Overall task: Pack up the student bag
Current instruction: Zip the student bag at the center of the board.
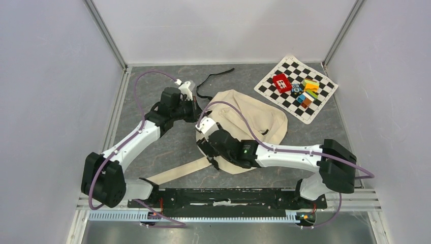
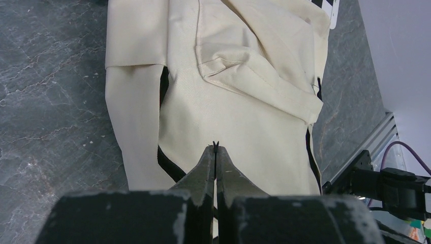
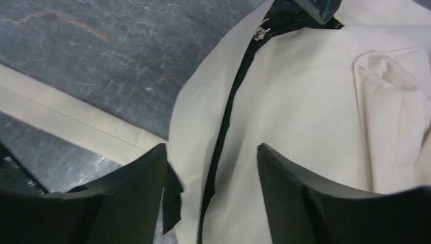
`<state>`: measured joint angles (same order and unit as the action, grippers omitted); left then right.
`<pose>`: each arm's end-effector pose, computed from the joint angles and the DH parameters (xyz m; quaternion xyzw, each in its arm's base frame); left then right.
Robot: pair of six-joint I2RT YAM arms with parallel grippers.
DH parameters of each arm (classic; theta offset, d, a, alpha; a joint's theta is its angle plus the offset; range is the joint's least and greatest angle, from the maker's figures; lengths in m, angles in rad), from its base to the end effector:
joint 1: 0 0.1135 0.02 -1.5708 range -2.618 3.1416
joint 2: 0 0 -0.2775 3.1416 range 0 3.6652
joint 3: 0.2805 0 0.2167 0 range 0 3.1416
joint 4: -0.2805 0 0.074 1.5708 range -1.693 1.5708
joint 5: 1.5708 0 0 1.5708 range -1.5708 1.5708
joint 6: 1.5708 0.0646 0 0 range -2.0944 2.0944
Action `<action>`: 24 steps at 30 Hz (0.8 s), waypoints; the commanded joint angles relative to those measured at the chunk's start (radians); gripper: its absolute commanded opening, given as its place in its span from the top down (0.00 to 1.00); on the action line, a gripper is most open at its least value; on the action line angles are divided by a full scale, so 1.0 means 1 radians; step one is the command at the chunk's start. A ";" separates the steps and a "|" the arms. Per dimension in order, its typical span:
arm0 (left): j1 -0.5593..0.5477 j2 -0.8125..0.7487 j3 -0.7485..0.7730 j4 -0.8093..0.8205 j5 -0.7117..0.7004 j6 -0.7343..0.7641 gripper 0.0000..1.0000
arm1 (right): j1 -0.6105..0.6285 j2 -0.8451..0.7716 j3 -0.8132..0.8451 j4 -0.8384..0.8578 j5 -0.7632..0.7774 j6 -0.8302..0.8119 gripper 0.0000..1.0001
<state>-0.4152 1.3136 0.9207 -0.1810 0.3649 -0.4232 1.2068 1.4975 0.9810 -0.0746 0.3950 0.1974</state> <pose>0.2447 -0.1331 0.2846 0.0833 0.8641 -0.3369 0.3646 0.1376 0.2914 0.2651 -0.3376 0.8020 0.1658 0.4641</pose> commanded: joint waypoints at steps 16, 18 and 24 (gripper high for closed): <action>0.005 -0.002 0.001 0.035 0.009 0.048 0.98 | -0.012 -0.143 -0.213 0.334 -0.135 -0.188 1.00; 0.007 0.005 0.000 0.037 0.002 0.044 0.98 | -0.010 -0.238 -0.276 0.312 -0.210 -0.154 1.00; 0.008 0.021 0.000 0.041 -0.001 0.038 0.98 | 0.021 -0.293 -0.288 0.231 -0.301 -0.141 1.00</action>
<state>-0.4160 1.3243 0.9146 -0.1871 0.3767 -0.4225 1.1904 1.2472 0.6895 0.1780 0.2226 0.0334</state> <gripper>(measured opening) 0.028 0.014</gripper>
